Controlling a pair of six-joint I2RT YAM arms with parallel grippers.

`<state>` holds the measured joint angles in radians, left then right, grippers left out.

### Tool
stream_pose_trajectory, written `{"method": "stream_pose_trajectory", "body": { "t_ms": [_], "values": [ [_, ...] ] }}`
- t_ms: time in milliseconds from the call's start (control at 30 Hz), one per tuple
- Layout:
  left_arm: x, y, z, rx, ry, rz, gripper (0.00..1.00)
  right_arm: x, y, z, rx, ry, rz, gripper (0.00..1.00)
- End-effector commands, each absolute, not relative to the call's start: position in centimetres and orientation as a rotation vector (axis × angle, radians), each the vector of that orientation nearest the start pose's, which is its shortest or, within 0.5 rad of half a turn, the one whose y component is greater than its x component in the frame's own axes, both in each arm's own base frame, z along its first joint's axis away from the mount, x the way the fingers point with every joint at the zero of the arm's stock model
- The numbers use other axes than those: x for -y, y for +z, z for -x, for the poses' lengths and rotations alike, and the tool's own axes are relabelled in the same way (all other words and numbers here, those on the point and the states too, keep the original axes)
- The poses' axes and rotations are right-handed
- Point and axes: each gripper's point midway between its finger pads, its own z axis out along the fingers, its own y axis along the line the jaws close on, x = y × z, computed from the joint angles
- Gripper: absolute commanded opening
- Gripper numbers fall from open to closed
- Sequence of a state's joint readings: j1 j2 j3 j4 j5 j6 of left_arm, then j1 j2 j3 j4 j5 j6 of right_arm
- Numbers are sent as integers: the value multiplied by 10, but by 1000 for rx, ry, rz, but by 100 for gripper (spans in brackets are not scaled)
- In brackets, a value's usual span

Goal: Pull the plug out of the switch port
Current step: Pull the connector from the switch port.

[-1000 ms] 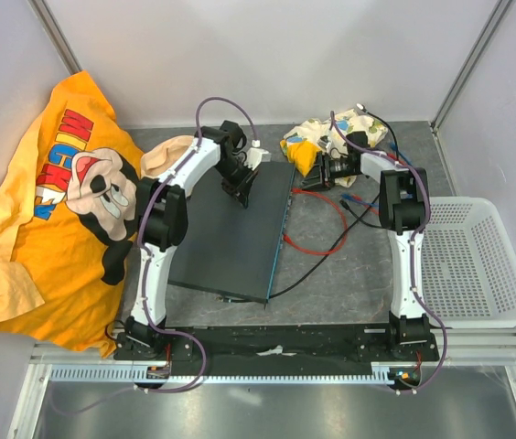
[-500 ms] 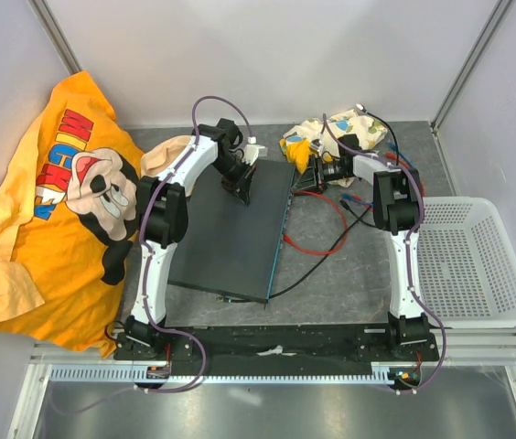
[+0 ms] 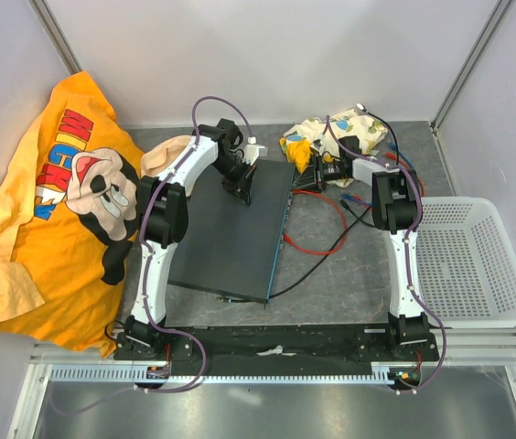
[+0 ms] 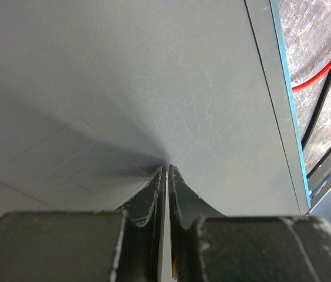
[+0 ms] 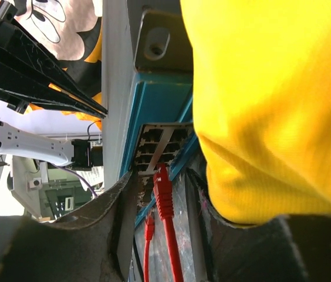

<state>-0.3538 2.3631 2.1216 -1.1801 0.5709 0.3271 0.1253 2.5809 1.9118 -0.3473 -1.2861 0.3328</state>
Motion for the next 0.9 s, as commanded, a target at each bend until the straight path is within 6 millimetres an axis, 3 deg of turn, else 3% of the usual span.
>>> {"method": "stream_pose_trajectory", "body": {
  "t_ms": [0,867],
  "values": [
    [242,67,-400,-2700,-874,-994,11,-239,11,-476,-2338,1795,252,45],
    [241,65,-400,-2705,-866,-994,11,-239,11,-472,-2336,1799,257,43]
  ]
}}
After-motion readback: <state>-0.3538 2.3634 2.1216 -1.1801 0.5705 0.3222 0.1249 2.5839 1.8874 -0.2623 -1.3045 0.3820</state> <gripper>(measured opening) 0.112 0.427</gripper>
